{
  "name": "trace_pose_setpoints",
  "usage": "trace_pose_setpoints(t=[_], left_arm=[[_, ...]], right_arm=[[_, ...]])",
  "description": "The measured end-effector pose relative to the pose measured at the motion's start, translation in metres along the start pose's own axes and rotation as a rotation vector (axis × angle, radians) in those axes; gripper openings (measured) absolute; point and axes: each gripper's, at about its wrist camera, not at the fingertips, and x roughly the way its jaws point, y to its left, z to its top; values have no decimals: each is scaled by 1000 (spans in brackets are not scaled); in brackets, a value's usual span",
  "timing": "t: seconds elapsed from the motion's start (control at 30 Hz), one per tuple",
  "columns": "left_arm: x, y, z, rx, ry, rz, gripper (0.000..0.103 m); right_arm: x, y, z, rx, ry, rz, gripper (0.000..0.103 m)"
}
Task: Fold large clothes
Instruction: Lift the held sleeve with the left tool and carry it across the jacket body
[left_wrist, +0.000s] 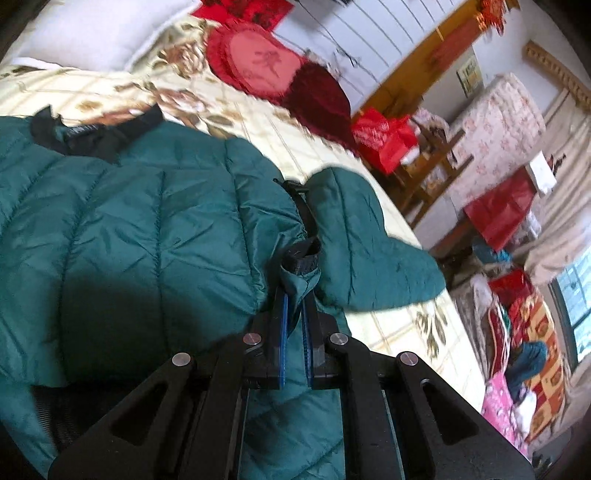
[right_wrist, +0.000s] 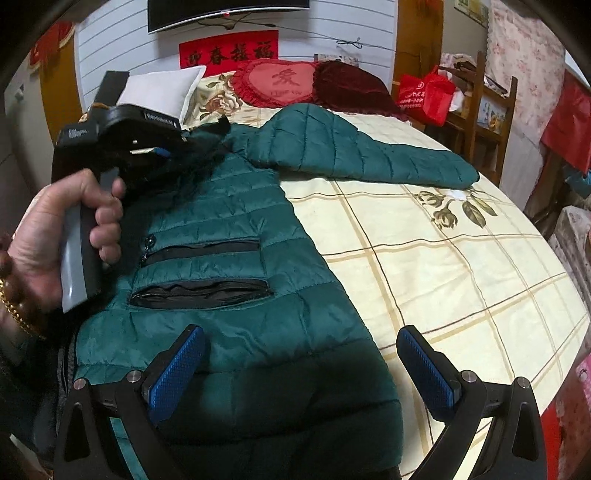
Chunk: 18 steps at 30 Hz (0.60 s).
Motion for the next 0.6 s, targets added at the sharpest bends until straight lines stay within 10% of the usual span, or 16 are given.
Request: trace_pose_setpoints(t=[0.17, 0.23, 0.3, 0.47, 0.6], left_arm=[[8, 7, -4, -4, 62, 29, 10], [8, 12, -6, -49, 117, 0, 43], [-2, 11, -8, -51, 127, -34, 55], [-62, 19, -10, -20, 68, -53, 56], [-129, 66, 3, -5, -50, 105, 56]], right_arm=[[2, -3, -1, 12, 10, -13, 103], [3, -4, 0, 14, 11, -22, 103], [3, -3, 0, 19, 11, -31, 103], [-2, 3, 1, 19, -15, -71, 103], [-18, 9, 5, 29, -90, -95, 103]])
